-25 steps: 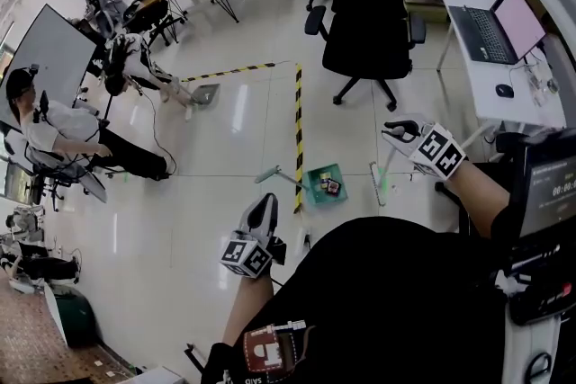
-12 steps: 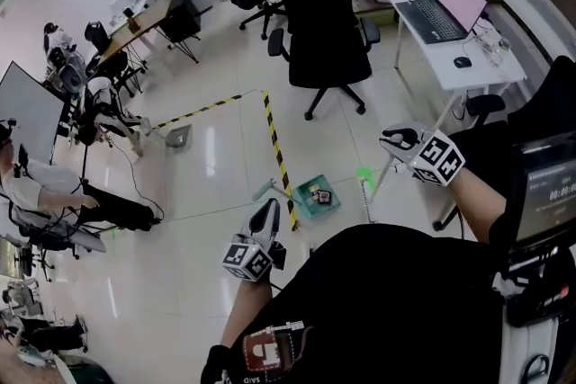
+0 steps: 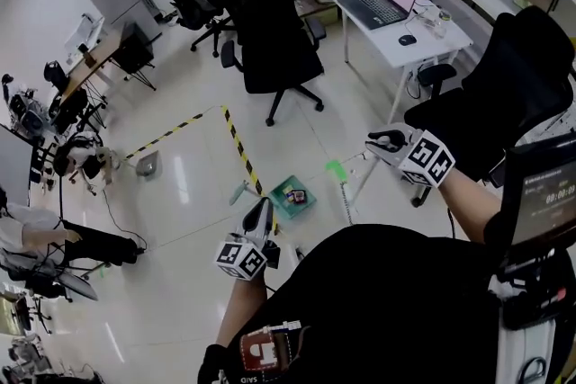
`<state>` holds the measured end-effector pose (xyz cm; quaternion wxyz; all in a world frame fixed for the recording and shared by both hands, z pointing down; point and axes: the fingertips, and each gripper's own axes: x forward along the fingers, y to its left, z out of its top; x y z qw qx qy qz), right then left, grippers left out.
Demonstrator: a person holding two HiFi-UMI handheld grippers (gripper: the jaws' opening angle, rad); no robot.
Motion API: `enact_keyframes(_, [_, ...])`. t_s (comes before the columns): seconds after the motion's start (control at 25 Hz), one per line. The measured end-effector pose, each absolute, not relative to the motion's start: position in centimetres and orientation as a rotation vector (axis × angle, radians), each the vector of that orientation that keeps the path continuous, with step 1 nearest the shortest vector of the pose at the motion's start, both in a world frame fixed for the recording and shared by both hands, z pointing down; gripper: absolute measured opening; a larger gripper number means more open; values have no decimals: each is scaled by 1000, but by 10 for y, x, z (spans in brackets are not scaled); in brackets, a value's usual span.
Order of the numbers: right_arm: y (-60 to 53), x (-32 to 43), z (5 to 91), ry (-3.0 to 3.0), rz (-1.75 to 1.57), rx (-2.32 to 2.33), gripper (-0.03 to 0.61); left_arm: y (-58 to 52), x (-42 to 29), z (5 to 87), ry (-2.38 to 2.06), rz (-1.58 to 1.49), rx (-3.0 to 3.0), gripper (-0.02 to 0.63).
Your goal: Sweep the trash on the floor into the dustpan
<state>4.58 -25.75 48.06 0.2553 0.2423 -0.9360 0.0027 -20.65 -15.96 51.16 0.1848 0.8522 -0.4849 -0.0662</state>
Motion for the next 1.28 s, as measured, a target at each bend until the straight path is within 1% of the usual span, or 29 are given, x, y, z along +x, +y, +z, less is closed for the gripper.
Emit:
enact_keyframes(0.16, [-236,82,467,-2568,-5,683,61,-149,-165,499,-1340,-182,2448,0])
enact_keyframes(0.68, [-139,212,469,-2585,-38,580,61,-68,-11,490,-1362,-195,2429,0])
enact_keyframes(0.88, [-107,235,484,-2589,-58,525,61,-24,11,510,-1419,-205,2389,0])
enact_keyframes(1.0, [-91,241,485,-2593,-59,482,61,-1,17,508,-1456,-203,2361,0])
enact_keyframes(1.28, [-74,245,486,-2612,-37,412,61,34,11,497,-1551,-202,2299,0])
